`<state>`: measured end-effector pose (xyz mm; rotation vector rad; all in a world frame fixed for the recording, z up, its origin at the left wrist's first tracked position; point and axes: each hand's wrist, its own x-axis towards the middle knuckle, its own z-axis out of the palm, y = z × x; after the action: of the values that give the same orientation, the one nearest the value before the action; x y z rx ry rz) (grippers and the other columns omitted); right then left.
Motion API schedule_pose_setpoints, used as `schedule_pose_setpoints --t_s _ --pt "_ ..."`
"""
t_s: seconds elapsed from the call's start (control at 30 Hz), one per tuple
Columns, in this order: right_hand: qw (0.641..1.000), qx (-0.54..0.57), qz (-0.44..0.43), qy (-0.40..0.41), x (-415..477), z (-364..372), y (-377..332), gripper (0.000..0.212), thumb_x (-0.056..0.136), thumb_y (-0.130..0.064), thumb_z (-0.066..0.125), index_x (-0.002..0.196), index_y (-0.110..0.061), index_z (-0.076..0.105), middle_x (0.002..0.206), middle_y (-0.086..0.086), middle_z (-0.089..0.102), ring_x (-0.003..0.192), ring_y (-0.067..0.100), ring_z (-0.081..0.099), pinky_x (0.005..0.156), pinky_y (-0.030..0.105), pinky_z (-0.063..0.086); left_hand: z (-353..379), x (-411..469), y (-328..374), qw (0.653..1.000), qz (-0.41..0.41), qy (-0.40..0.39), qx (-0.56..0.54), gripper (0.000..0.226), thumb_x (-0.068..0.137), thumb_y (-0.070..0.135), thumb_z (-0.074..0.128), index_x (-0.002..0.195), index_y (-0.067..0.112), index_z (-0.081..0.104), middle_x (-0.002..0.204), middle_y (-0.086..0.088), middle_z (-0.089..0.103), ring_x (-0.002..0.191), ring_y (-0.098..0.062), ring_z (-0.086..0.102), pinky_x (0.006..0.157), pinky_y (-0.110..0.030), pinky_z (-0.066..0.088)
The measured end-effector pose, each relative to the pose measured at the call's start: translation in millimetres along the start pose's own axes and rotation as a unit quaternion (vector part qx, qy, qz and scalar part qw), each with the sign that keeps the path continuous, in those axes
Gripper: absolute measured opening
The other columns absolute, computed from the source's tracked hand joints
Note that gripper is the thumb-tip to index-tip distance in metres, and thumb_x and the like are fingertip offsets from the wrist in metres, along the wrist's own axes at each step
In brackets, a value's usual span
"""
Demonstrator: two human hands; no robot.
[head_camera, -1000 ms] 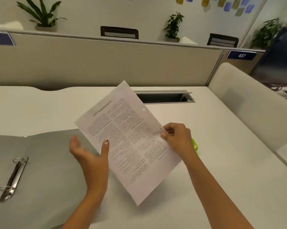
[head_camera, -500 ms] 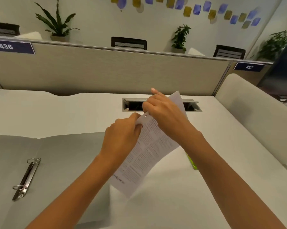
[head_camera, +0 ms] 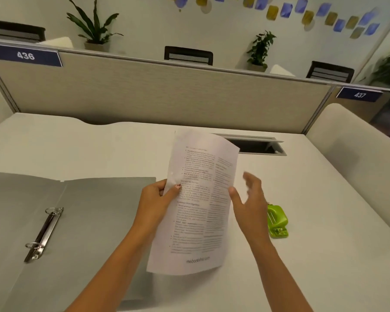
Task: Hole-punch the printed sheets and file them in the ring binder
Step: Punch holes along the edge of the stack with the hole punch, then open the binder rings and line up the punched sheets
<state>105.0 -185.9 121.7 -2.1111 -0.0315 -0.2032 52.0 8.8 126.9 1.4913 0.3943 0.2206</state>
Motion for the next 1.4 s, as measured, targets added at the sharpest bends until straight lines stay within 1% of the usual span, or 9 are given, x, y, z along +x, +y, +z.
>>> schedule_pose_setpoints --t_s 0.1,0.17,0.33,0.47,0.6,0.73,0.87,1.17,1.4 --pt "0.945 0.193 0.241 -0.111 -5 2 30 0.047 0.094 -0.034 0.058 0.135 -0.021 0.04 0.132 0.006 0.057 0.113 0.024 0.06 0.1 0.04 0.048 3 2 -12 0.998 -0.041 -0.015 -0.042 0.015 0.09 0.021 0.065 0.102 0.016 0.073 0.091 -0.001 0.077 0.082 -0.019 0.074 0.069 -0.029 0.058" --pt "0.904 0.258 0.292 -0.176 -12 0 46 0.038 0.096 -0.03 0.055 0.131 -0.016 0.048 0.12 0.008 0.066 0.104 0.026 0.066 0.092 0.041 0.052 4 4 -22 0.998 -0.057 -0.014 -0.036 0.017 0.09 0.021 0.065 0.104 0.015 0.072 0.092 -0.002 0.077 0.084 -0.021 0.074 0.072 -0.031 0.059" --pt "0.934 0.216 0.263 -0.106 -22 -5 64 0.026 0.092 -0.01 0.059 0.117 -0.014 0.063 0.104 0.007 0.074 0.097 0.027 0.07 0.089 0.045 0.055 8 9 -54 0.995 -0.098 0.032 -0.007 0.017 0.09 0.02 0.065 0.104 0.013 0.072 0.093 -0.004 0.076 0.084 -0.023 0.073 0.078 -0.039 0.058" --pt "0.962 0.116 0.247 -0.023 -22 -7 70 0.025 0.087 -0.007 0.066 0.11 -0.017 0.062 0.097 0.001 0.071 0.088 0.023 0.069 0.084 0.045 0.056 13 7 -77 0.991 -0.081 0.032 0.099 0.02 0.091 0.024 0.063 0.108 0.017 0.071 0.095 0.002 0.075 0.081 -0.015 0.071 0.059 -0.023 0.051" --pt "0.971 0.042 0.237 0.007 -25 -3 78 0.023 0.087 -0.011 0.065 0.108 -0.019 0.063 0.087 -0.009 0.066 0.076 0.01 0.064 0.059 0.023 0.048 19 4 -87 0.981 -0.043 0.017 0.188 0.021 0.091 0.021 0.063 0.111 0.015 0.066 0.095 0.006 0.07 0.075 -0.002 0.064 0.052 -0.012 0.048" --pt "0.97 0.001 0.242 0.004 -26 1 85 0.024 0.089 -0.012 0.064 0.113 -0.017 0.064 0.093 -0.002 0.067 0.077 0.013 0.062 0.054 0.015 0.038 21 4 -89 0.976 -0.04 0.033 0.21 0.026 0.091 0.011 0.06 0.117 0.012 0.059 0.101 -0.003 0.067 0.072 0.001 0.058 0.044 -0.007 0.044" --pt "0.971 -0.014 0.236 0.01 -27 2 89 0.026 0.09 -0.011 0.062 0.115 -0.014 0.063 0.093 -0.001 0.066 0.08 0.015 0.061 0.056 0.017 0.039 12 -2 -85 0.974 -0.005 0.05 0.222 0.034 0.091 0.005 0.059 0.124 0.01 0.055 0.119 -0.007 0.063 0.092 -0.015 0.064 0.061 -0.006 0.046" --pt "0.983 -0.119 0.119 0.067 -40 10 75 0.035 0.09 -0.004 0.059 0.125 -0.004 0.058 0.124 0.015 0.057 0.11 0.031 0.056 0.096 0.042 0.048 -37 -25 -78 0.971 0.046 0.089 0.219 0.027 0.091 0.005 0.06 0.115 0.017 0.061 0.113 0.004 0.065 0.09 -0.006 0.062 0.067 -0.002 0.045" --pt "0.995 -0.072 -0.052 0.047 -54 38 19 0.029 0.088 0.004 0.056 0.112 -0.011 0.064 0.107 0.004 0.061 0.101 0.022 0.057 0.091 0.035 0.048 -90 -40 -69 0.968 0.069 0.147 0.189 0.02 0.091 0.013 0.061 0.104 0.027 0.067 0.1 0.012 0.07 0.092 -0.001 0.066 0.068 -0.006 0.048"
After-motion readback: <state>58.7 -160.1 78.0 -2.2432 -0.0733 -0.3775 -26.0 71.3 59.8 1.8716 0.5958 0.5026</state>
